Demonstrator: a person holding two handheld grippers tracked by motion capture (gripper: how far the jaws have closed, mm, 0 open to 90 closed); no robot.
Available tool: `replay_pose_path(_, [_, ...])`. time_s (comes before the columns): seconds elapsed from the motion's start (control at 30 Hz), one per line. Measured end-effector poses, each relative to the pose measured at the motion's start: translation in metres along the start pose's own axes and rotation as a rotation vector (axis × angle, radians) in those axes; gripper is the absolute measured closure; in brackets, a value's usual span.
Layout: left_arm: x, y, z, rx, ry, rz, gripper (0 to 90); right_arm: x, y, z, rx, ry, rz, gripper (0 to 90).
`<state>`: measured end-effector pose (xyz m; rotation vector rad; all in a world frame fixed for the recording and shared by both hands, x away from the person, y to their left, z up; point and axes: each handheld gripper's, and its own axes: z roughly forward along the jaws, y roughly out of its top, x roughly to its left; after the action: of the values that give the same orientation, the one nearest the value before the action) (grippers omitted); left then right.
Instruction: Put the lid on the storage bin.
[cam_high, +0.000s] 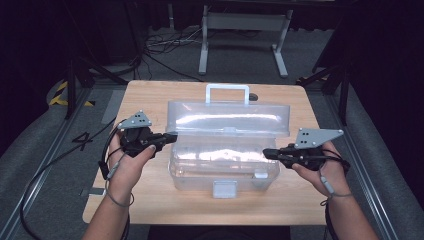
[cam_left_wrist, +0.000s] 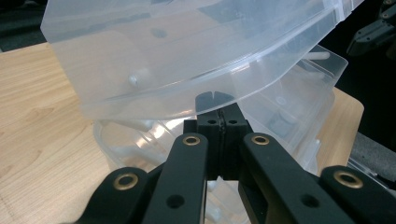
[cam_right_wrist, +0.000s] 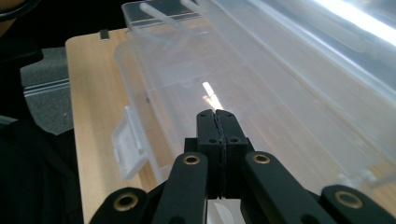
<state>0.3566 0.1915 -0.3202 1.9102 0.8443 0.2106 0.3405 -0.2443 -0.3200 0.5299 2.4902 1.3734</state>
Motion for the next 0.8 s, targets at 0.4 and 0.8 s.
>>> replay_pose_path(0.4, [0.001, 0.0, 0.0, 0.007, -0.009, 0.003, 90.0, -0.011, -0.013, -0.013, -0.062, -0.06, 0.09, 90.0])
replay_pose_path(0.8, [0.001, -0.002, 0.001, 0.048, -0.005, -0.002, 90.0, -0.02, -0.02, -0.017, -0.072, -0.069, 0.139, 90.0])
